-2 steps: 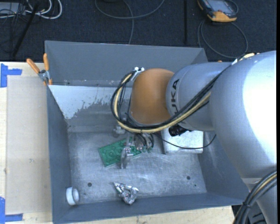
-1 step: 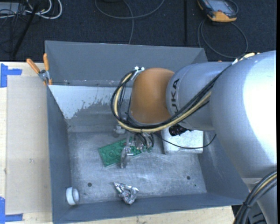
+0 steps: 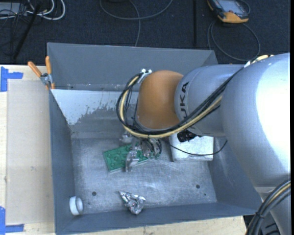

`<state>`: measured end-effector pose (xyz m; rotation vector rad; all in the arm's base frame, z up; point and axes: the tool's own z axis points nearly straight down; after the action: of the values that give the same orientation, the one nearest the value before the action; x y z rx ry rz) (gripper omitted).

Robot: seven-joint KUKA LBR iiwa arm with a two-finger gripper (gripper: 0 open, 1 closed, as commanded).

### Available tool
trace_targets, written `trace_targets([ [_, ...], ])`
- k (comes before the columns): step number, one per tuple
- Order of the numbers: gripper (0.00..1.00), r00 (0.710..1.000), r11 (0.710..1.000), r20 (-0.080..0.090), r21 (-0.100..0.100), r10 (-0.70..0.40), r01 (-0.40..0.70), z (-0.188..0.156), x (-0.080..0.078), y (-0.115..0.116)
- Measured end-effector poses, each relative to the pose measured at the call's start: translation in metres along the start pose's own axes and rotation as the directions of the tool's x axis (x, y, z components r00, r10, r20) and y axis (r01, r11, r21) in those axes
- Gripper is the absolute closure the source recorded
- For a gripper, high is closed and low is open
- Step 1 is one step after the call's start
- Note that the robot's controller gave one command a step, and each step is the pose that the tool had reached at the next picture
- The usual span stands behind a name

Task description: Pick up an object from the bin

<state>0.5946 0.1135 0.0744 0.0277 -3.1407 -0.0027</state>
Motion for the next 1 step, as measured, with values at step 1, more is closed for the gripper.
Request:
trace_targets([
  [1, 1.0, 1.0, 1.0, 0.007, 0.0, 0.0, 0.0, -0.0676, -0.0019, 0.0001],
])
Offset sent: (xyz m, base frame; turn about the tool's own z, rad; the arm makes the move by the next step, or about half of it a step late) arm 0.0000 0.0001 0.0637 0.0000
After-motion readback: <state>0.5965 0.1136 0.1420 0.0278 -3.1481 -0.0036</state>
